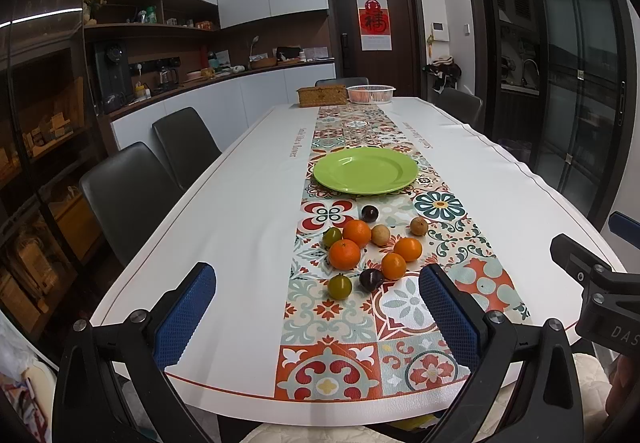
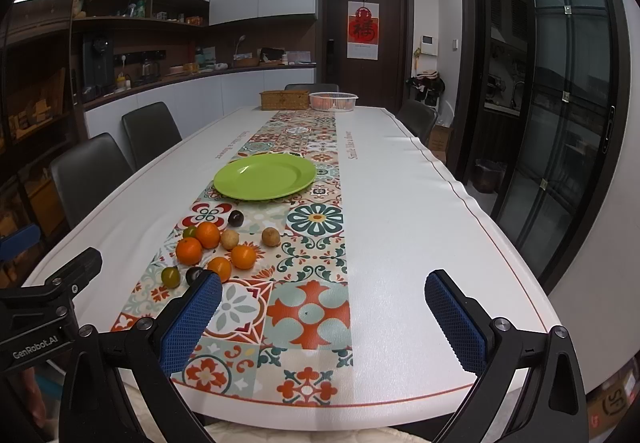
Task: Organize fruits
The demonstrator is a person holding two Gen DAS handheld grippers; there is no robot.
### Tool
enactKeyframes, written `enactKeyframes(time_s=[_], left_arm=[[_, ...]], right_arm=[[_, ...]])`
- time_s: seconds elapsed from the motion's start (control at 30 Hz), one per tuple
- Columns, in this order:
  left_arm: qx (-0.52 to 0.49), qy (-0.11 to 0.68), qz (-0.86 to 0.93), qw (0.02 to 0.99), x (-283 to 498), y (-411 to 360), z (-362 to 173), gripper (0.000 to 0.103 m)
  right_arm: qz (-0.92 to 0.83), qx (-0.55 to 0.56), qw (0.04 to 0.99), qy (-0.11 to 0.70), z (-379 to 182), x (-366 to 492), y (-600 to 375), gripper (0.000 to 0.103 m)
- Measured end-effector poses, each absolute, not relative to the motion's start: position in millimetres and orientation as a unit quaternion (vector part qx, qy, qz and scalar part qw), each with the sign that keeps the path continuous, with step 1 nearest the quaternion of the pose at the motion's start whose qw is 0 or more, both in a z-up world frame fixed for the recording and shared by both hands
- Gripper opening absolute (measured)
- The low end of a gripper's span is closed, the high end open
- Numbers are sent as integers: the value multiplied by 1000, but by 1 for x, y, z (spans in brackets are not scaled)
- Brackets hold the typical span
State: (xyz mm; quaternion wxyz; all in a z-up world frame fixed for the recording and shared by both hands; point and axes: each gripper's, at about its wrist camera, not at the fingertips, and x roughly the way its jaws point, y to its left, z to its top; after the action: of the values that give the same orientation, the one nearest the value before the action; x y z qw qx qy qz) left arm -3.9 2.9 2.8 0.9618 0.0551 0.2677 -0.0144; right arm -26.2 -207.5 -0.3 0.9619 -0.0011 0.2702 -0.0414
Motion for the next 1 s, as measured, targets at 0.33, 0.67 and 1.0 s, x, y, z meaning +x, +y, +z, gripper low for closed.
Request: enactKeyframes(time_s=[0.33, 0.67, 1.0], left_arm=[[55, 268, -15, 962, -4, 3, 3, 103], [55, 267, -15, 962, -4, 3, 3, 103], [55, 267, -15, 962, -4, 3, 3, 103]], right_arm=[[-41, -1, 962, 270, 0, -26, -207, 103], [-41, -1, 962, 269, -1, -27, -207, 103], [-40, -1, 962, 268, 1, -25, -206, 103]])
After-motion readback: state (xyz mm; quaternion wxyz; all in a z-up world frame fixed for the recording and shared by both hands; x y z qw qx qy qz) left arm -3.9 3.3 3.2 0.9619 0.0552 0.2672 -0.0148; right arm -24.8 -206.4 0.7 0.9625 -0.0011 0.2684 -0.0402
